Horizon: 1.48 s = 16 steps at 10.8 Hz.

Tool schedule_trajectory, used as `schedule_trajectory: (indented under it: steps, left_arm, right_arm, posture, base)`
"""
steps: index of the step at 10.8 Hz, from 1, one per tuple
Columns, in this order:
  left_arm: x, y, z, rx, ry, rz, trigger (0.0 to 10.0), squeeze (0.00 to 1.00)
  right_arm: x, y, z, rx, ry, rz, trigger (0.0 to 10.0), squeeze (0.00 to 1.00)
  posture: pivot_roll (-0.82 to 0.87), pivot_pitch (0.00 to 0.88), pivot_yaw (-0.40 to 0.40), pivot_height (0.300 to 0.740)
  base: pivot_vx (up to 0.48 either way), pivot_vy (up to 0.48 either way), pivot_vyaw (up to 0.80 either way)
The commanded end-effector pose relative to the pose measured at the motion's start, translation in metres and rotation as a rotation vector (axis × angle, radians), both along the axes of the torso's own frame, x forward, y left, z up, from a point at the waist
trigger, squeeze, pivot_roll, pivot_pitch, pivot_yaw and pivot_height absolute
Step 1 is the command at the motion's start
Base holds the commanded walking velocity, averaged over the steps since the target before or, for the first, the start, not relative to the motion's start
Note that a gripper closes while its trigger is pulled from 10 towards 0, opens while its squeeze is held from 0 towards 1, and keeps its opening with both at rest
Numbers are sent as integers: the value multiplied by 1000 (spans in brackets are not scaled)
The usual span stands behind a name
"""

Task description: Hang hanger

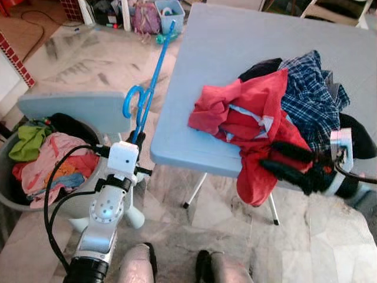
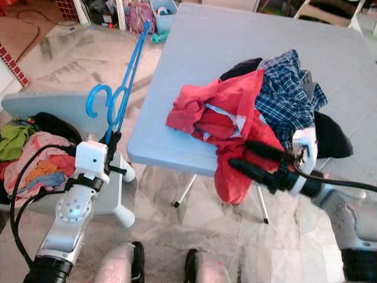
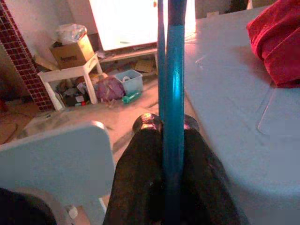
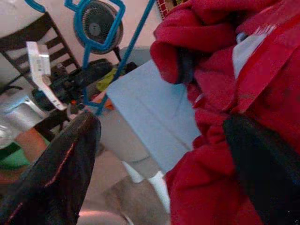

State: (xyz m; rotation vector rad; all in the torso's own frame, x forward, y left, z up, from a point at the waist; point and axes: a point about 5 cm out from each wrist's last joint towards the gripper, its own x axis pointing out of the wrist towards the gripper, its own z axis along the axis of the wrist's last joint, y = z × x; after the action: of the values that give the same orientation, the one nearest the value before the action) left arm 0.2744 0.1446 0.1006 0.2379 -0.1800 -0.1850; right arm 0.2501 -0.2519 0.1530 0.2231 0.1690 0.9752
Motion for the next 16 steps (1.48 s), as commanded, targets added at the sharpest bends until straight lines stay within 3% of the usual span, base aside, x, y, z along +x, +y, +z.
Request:
schedule_trajectory:
  steps: [1,3,4,6,8,9,10,12,13,14,15,16]
  left_arm:
    - [-2,-3,-2,-1,12,-17,10000,0]
    - [-2,-3,-1,2,14,-19,10000,0]
    - [-2,-3,-1,2,14,-16,10000,0]
    - [-4,-5,-3,-1,20,-18,10000,0]
    - [-2,-9,-2,-6,18,-26,10000,0]
    - [-2,-8,-2,-6,16,-23,10000,0]
    - [-1,-7,-2,-8,15,-16,10000,0]
    - [-1,-10,-2,-11,14,-14,10000,0]
    - [-1,-11,-1,-12,11,-13,10000,0]
    - [0,-11,-1,-12,8,-11,10000,0]
    - [0,-9,0,-9,6,-7,10000,0]
    - [0,-6,-1,-2,11,-3,10000,0]
  right_arm:
    - [-4,3,-3,-37,20,46,10000,1000]
    - [9,15,-32,-151,95,3,10000,1000]
    - [18,14,-35,-166,104,-54,10000,1000]
    - [34,12,-42,-292,101,-142,10000,1000]
    - [84,3,-30,-491,8,-480,10000,824]
    - [101,3,-13,-492,-65,-605,10000,690]
    - [120,4,13,-433,-122,-755,10000,388]
    - [147,14,55,-346,-250,-1025,10000,0]
    - [155,29,76,-259,-326,-1087,10000,0]
    - [158,41,80,-206,-339,-1059,10000,0]
    - [158,50,75,-207,-339,-991,10000,0]
    - [153,50,57,-252,-338,-917,10000,0]
  posture:
    - [10,172,-36,740]
    - [20,174,-36,740]
    - [20,179,-36,740]
    - [11,185,-40,740]
    - [12,183,-42,740]
    - [14,183,-46,740]
    - [17,180,-50,740]
    - [23,175,-56,740]
    - [31,173,-58,740]
    - [35,172,-59,740]
    - [39,172,-62,740]
    - [44,172,-62,740]
  base:
    - [0,0,0]
    - [0,0,0]
    - [0,0,0]
    - [0,0,0]
    - [0,0,0]
    - [0,0,0]
    - [0,0,0]
    - [0,0,0]
    - [0,0,0]
    - [0,0,0]
    - [0,0,0]
    - [0,0,0]
